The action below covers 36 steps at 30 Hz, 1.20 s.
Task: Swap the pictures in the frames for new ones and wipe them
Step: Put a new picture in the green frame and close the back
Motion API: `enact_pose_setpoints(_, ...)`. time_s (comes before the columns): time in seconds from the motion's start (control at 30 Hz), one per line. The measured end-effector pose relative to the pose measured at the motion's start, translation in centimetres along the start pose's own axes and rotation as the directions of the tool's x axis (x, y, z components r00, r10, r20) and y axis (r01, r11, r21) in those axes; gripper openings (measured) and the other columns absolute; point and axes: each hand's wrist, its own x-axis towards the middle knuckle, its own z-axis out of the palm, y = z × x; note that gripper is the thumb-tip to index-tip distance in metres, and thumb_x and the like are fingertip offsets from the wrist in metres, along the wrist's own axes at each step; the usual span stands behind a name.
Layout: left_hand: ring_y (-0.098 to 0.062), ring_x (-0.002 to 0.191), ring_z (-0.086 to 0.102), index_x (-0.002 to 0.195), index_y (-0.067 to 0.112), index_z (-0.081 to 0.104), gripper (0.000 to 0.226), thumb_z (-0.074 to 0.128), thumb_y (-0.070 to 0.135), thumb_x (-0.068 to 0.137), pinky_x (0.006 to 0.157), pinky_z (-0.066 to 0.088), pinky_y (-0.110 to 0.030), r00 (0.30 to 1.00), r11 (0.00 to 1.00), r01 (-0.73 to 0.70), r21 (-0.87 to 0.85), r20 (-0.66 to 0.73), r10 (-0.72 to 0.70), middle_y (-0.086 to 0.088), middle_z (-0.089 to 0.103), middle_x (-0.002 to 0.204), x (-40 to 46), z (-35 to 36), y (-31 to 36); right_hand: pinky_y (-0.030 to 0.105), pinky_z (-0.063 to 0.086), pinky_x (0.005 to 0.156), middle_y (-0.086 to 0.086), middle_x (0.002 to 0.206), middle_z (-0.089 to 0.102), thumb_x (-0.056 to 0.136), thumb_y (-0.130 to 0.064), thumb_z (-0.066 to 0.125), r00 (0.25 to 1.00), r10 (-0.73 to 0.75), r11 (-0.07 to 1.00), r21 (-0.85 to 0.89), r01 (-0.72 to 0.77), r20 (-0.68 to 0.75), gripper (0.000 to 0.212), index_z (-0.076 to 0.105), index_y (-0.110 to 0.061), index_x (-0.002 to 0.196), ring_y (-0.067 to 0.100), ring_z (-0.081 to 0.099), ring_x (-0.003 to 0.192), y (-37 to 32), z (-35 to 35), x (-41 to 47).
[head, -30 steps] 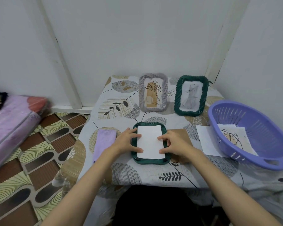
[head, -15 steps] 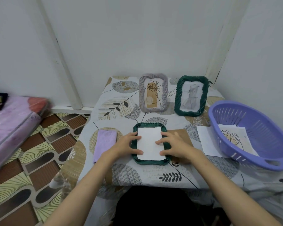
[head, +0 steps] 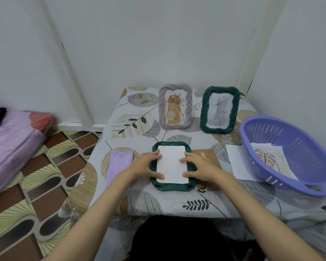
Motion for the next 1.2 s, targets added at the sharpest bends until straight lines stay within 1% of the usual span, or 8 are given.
enact_pose_setpoints(0.13, -0.017, 0.141, 0.019, 0.142, 0.023, 0.035, 0.087, 0.077, 0.044, 0.069, 0.116, 0.015, -0.036, 1.0, 1.0, 0.001, 0.028, -0.016, 0.0, 0.011, 0.02, 0.154, 0.1, 0.2, -0.2, 0.045, 0.017, 0.113, -0.005, 0.151, 0.028, 0.083, -0.039, 0.064, 1.0, -0.006, 0.997, 0.081, 0.007, -0.012, 0.054, 0.045, -0.032, 0.133, 0.03, 0.018, 0.138, 0.3, -0.1, 0.2)
enact_pose_setpoints(0.23, -0.019, 0.142, 0.018, 0.141, 0.022, 0.038, 0.092, 0.081, 0.046, 0.063, 0.116, 0.014, -0.037, 0.999, 1.0, 0.002, 0.011, -0.034, -0.002, 0.006, 0.017, 0.155, 0.1, 0.2, -0.3, 0.045, 0.029, 0.11, 0.002, 0.141, 0.045, 0.083, -0.033, 0.067, 0.969, 0.042, 0.965, 0.263, 0.024, -0.244, 0.052, 0.049, -0.027, 0.131, 0.027, 0.035, 0.132, 1.2, -0.9, -0.2)
enact_pose_setpoints(0.3, -0.022, 0.143, 0.012, 0.14, 0.023, 0.039, 0.092, 0.082, 0.044, 0.062, 0.117, 0.011, -0.04, 0.999, 0.999, 0.025, -0.039, -0.042, -0.027, 0.002, 0.012, 0.157, 0.0, 0.4, -0.4, 0.044, 0.03, 0.109, 0.005, 0.139, 0.046, 0.085, -0.03, 0.065, 0.919, 0.203, 0.951, 0.292, -0.103, -0.338, 0.055, 0.044, -0.021, 0.135, 0.028, 0.035, 0.13, 2.3, -1.5, -0.8)
enact_pose_setpoints(0.43, -0.023, 0.143, 0.006, 0.141, 0.026, 0.037, 0.086, 0.08, 0.04, 0.067, 0.117, 0.009, -0.042, 0.998, 0.997, 0.045, -0.056, -0.037, -0.047, 0.001, 0.005, 0.157, -0.1, 0.7, -0.5, 0.046, 0.038, 0.099, 0.011, 0.131, 0.051, 0.082, -0.043, 0.063, 0.86, 0.429, 0.901, 0.201, -0.385, -0.275, 0.067, 0.033, -0.024, 0.139, 0.033, 0.036, 0.122, 3.5, -0.6, -1.9)
enact_pose_setpoints(0.57, -0.027, 0.144, -0.001, 0.14, 0.03, 0.038, 0.085, 0.081, 0.037, 0.066, 0.117, 0.008, -0.042, 0.995, 0.991, 0.09, -0.099, -0.041, -0.094, -0.01, -0.004, 0.157, -0.4, 0.6, -0.1, 0.045, 0.039, 0.099, 0.012, 0.129, 0.052, 0.075, -0.052, 0.067, 0.843, 0.451, 0.889, 0.234, -0.393, -0.294, 0.083, 0.026, -0.024, 0.143, 0.034, 0.032, 0.125, 3.2, 0.1, -2.0)
enact_pose_setpoints(0.87, -0.026, 0.143, 0.002, 0.142, 0.028, 0.034, 0.084, 0.078, 0.038, 0.07, 0.115, 0.008, -0.04, 0.996, 0.994, 0.083, -0.07, -0.033, -0.085, -0.006, 0.009, 0.157, -0.8, 0.4, 0.6, 0.046, 0.034, 0.104, 0.011, 0.143, 0.034, 0.057, -0.034, 0.085, 0.786, 0.543, 0.815, 0.409, -0.41, -0.295, 0.118, 0.009, -0.028, 0.147, 0.034, 0.033, 0.13, 2.3, -0.3, -1.4)
enact_pose_setpoints(1.07, -0.025, 0.143, 0.002, 0.142, 0.028, 0.035, 0.084, 0.078, 0.037, 0.07, 0.114, 0.007, -0.039, 0.996, 0.994, 0.078, -0.073, -0.027, -0.08, -0.004, 0.008, 0.157, -0.9, 0.3, 0.7, 0.04, 0.056, 0.076, 0.003, 0.128, 0.024, 0.063, -0.02, 0.073, 0.841, 0.424, 0.863, 0.432, -0.262, -0.337, 0.098, 0.02, -0.023, 0.145, 0.032, 0.052, 0.107, 2.5, -1.0, -2.4)
enact_pose_setpoints(1.2, -0.024, 0.144, 0.001, 0.142, 0.028, 0.036, 0.084, 0.078, 0.037, 0.07, 0.115, 0.007, -0.039, 0.996, 0.993, 0.075, -0.093, -0.038, -0.079, -0.003, 0.009, 0.157, -0.8, 0.5, 0.6, 0.036, 0.041, 0.101, 0.009, 0.132, 0.041, 0.068, -0.029, 0.079, 0.843, 0.435, 0.855, 0.439, -0.277, -0.316, 0.079, 0.043, -0.017, 0.137, 0.027, 0.046, 0.121, 3.8, -1.7, -2.9)
